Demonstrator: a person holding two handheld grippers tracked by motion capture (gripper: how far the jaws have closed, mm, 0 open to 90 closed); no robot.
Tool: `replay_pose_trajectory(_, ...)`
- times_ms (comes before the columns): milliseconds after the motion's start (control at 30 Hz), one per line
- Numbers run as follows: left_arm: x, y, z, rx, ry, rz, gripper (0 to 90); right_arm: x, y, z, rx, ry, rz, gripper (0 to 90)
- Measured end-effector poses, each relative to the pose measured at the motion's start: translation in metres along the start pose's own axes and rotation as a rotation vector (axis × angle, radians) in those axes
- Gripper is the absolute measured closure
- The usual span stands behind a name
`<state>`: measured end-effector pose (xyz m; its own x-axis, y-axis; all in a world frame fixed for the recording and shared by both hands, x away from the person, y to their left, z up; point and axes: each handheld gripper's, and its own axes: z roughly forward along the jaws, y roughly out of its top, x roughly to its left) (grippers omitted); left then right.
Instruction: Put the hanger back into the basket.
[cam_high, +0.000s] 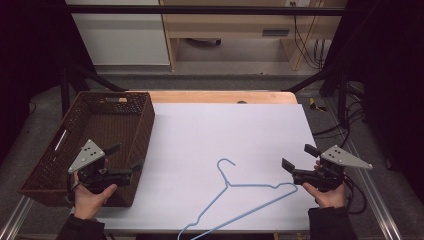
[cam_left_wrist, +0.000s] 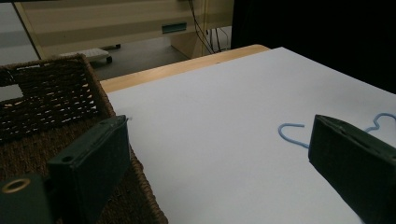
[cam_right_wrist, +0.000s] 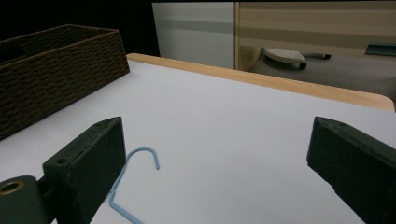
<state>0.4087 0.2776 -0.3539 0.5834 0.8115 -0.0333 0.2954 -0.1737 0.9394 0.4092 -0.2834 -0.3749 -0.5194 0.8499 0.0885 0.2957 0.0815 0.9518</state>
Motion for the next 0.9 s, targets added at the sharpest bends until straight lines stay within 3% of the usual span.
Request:
replay_pose_trajectory(367, -0.001, 0.001, -0.001, 0.006, 0.003, 0.015, 5.7, 0.008, 0.002, 0.005, 0.017, 0.007, -0.024, 5.3)
replay_pose_trajectory(600, -0.003, 0.001, 0.0, 0.012, 0.002, 0.019, 5.7, 0.023, 0.0, 0.017, 0.052, 0.047, -0.047, 6.6)
replay_pose_trajectory(633, -0.003, 0.001, 0.0, 0.012, 0.001, 0.019, 5.7, 0.027, -0.001, 0.022, 0.071, 0.056, -0.076, 7.1)
replay_pose_trajectory(900, -0.004, 0.002, 0.0, 0.012, 0.001, 0.026, 5.9, 0.042, -0.007, 0.038, 0.131, 0.107, -0.091, 9.6)
